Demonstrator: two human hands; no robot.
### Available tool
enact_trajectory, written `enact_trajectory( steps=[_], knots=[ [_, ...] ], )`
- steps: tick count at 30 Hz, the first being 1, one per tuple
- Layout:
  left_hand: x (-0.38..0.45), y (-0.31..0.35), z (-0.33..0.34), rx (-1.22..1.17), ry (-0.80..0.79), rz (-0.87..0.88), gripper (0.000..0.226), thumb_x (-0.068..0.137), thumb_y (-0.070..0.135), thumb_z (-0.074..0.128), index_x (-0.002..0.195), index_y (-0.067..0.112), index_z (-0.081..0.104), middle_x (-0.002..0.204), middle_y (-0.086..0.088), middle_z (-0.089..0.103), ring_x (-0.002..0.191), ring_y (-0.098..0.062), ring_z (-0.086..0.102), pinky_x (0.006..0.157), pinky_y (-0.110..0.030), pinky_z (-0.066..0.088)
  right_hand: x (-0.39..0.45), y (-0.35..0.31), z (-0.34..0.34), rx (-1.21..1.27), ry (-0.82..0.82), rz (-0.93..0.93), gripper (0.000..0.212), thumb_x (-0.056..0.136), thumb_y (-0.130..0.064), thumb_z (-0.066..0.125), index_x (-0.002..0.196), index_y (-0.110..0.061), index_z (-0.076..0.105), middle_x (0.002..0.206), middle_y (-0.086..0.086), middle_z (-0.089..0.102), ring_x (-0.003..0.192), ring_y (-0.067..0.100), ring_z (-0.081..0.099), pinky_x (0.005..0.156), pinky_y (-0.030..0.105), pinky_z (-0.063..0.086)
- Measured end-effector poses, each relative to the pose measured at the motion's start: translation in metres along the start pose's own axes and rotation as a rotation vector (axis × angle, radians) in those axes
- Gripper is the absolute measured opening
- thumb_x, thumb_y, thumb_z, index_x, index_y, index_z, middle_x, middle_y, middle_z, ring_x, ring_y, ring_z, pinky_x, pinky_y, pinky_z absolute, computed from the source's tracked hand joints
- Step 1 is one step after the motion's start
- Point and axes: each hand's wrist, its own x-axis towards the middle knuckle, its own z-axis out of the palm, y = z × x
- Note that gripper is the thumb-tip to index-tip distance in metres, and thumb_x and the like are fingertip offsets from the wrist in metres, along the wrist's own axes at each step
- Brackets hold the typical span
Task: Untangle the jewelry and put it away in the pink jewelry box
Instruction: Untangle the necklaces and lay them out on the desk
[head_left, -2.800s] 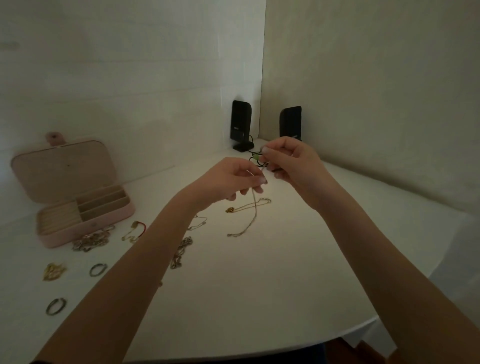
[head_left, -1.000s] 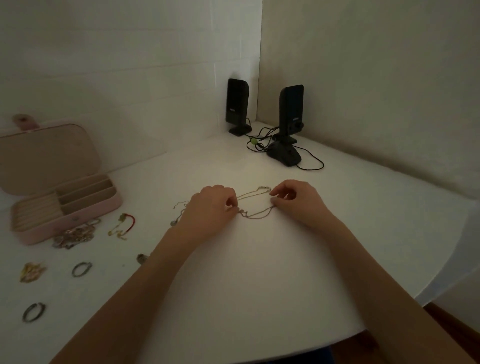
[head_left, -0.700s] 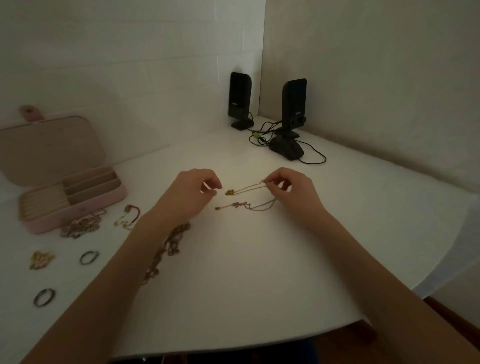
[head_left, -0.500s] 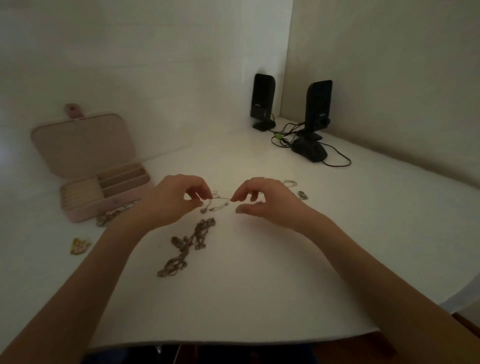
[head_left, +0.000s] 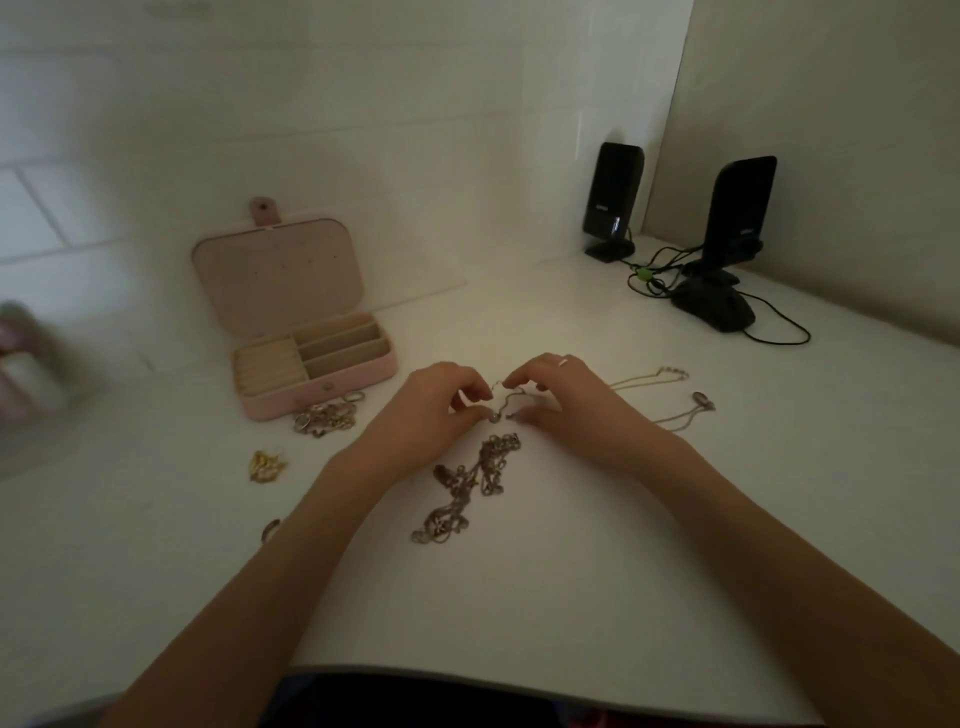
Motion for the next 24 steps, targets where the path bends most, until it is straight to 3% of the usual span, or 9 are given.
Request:
enact_trajectory(
  steps=[4,7,12,15,20,24],
  knots=[
    [0.008,0.001,0.012,-0.002,0.009,-0.006,0.02,0.081,0.029,0.069,0.097,0.017,0.07,0.091,0.004,0.058,0.076,-0.007,0.052,0.067,-0.01,0.036,0.001,0.003,-0.003,-0.028,0.044,0.004,0.025,0.094,-0.016,0.052,0.117,-0.019,0.061,0.119,-0.002,0.06,0.109,0.016,0.049,0.094,0.032,0.039],
    [0.009,-0.001,0.013,0.063,0.021,0.065,0.016,0.084,0.023,0.066,0.091,0.01,0.073,0.09,-0.005,0.063,0.079,-0.012,0.053,0.074,-0.02,0.041,0.002,0.004,-0.003,-0.034,0.113,0.031,0.025,0.095,-0.012,0.049,0.116,-0.018,0.063,0.117,-0.001,0.062,0.112,0.019,0.05,0.096,0.037,0.039],
    [0.005,-0.012,0.011,0.143,0.026,0.094,0.016,0.094,0.018,0.052,0.092,0.007,0.063,0.094,-0.005,0.058,0.092,-0.016,0.047,0.077,-0.021,0.032,0.002,0.006,-0.001,-0.028,0.186,0.008,0.023,0.095,-0.011,0.051,0.112,-0.018,0.064,0.109,-0.001,0.065,0.105,0.02,0.053,0.092,0.038,0.041],
    [0.006,-0.014,0.01,0.104,0.085,0.034,0.016,0.096,0.019,0.047,0.093,0.009,0.059,0.092,-0.001,0.058,0.088,-0.014,0.046,0.073,-0.021,0.03,0.001,0.007,0.001,0.013,0.177,0.017,0.021,0.095,-0.014,0.051,0.11,-0.02,0.064,0.105,-0.005,0.065,0.102,0.015,0.052,0.09,0.033,0.041],
    [0.008,0.003,0.004,-0.303,0.207,-0.078,0.011,0.094,0.016,0.051,0.085,0.015,0.059,0.077,0.009,0.066,0.073,0.002,0.062,0.065,-0.007,0.043,0.004,-0.012,0.001,0.307,0.128,0.056,0.023,0.093,-0.023,0.056,0.115,-0.022,0.062,0.108,-0.013,0.065,0.1,0.001,0.057,0.084,0.02,0.047],
    [0.012,0.017,-0.001,-0.332,0.204,-0.068,0.011,0.091,0.016,0.056,0.082,0.018,0.063,0.07,0.01,0.063,0.066,0.002,0.059,0.062,-0.008,0.042,0.011,-0.025,-0.002,0.591,-0.024,0.103,0.019,0.087,-0.02,0.065,0.104,-0.013,0.064,0.093,-0.003,0.073,0.086,0.004,0.067,0.075,0.022,0.054]
  ],
)
